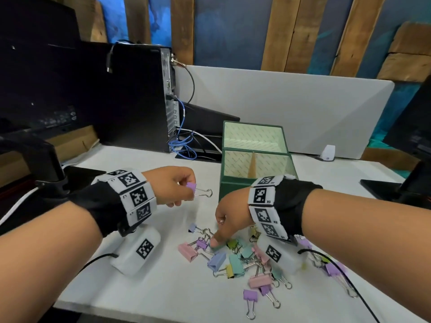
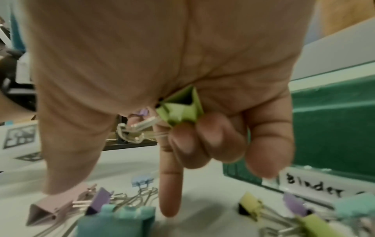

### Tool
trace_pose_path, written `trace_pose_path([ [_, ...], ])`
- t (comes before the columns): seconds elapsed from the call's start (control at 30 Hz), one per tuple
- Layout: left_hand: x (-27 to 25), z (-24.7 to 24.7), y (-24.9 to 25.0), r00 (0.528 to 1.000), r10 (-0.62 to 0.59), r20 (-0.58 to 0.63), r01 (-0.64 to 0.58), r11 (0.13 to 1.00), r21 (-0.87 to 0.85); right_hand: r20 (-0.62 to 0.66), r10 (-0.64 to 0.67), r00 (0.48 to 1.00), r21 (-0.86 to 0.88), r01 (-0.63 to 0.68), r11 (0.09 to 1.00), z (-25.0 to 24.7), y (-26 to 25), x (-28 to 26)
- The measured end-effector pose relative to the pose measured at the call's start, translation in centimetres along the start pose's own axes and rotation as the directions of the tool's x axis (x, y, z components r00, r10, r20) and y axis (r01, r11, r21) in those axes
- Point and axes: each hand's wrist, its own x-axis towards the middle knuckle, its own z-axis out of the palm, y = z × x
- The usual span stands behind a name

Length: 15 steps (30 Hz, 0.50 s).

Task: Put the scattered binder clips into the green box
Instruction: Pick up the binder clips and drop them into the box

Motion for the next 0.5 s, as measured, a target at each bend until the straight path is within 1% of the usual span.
trace_pose_path([
  [0.1,-1.1,0.1,-0.1,0.997,-0.039,0.072,0.037,0.999,0.035,0.038,0.017,0.999,-0.065,-0.015,0.998,0.2,-0.9,1.1],
  [0.17,-1.6,0.1,-0.1,0.995,-0.045,0.086,0.04,0.997,0.059,0.057,0.037,0.998,-0.086,-0.033,0.996,0.4,-1.2,1.6],
  [0.23,-1.8,0.0,0.0,0.996,-0.055,0.072,0.05,0.996,0.07,0.068,0.065,0.996,-0.072,-0.06,0.996,0.4,-1.0,1.7],
  [0.33,-1.6,-0.3,0.2,0.997,-0.073,0.035,0.072,0.997,0.016,0.045,0.083,0.996,-0.031,-0.081,0.996,-0.5,0.4,0.8],
  [0.37,-1.4,-0.4,0.3,0.996,-0.082,0.022,0.082,0.997,-0.013,0.025,0.094,0.995,0.004,-0.094,0.996,-1.0,1.2,0.4],
  [0.43,-0.7,-0.7,0.5,0.994,-0.111,-0.003,0.11,0.99,-0.084,-0.044,0.149,0.988,0.169,-0.14,0.976,-2.4,3.3,-0.5],
  [0.5,0.2,-1.0,0.8,0.989,-0.146,-0.012,0.141,0.975,-0.174,-0.143,0.253,0.957,0.364,-0.187,0.912,-3.8,5.5,-1.4],
])
